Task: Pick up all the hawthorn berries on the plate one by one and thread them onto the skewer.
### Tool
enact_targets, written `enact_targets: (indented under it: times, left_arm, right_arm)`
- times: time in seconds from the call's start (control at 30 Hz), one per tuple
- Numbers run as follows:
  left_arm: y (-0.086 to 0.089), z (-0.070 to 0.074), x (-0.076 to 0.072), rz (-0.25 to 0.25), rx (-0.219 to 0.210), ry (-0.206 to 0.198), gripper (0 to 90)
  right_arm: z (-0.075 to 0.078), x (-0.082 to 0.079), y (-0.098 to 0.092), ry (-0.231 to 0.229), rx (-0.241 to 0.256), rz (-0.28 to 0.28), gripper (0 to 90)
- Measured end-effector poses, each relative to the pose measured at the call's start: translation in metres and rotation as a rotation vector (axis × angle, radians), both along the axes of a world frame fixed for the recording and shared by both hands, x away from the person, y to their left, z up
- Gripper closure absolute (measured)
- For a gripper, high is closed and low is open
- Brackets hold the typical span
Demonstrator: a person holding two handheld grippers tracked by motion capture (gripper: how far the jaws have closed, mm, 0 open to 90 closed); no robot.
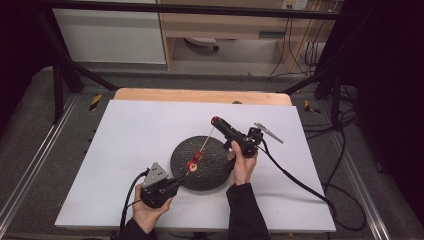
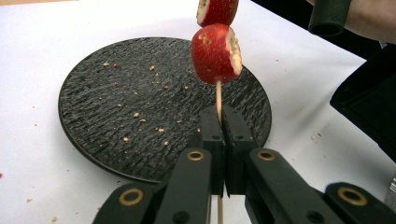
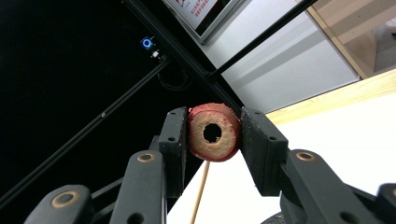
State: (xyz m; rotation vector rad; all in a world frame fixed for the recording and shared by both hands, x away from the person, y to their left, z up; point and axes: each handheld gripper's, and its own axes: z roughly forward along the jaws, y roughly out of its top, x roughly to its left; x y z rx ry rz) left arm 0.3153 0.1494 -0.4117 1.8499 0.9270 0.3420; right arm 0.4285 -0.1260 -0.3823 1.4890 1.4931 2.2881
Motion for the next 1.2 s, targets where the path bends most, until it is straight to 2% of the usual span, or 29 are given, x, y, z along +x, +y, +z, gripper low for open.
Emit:
enact_targets:
  times: [0.57,1.2]
  left_arm:
    - [-0.011,0.005,0.009,0.016,-0.035,0.019,88.4]
    - [-0.027,0.018,0.027,0.028,-0.043,0.005,88.5]
  right_arm:
    - [-0.007,-0.004,0.006,0.017,0.009,0.023,62.8]
    - [-0.005,-0.010,0.005,0.004,-0.010,0.044,62.9]
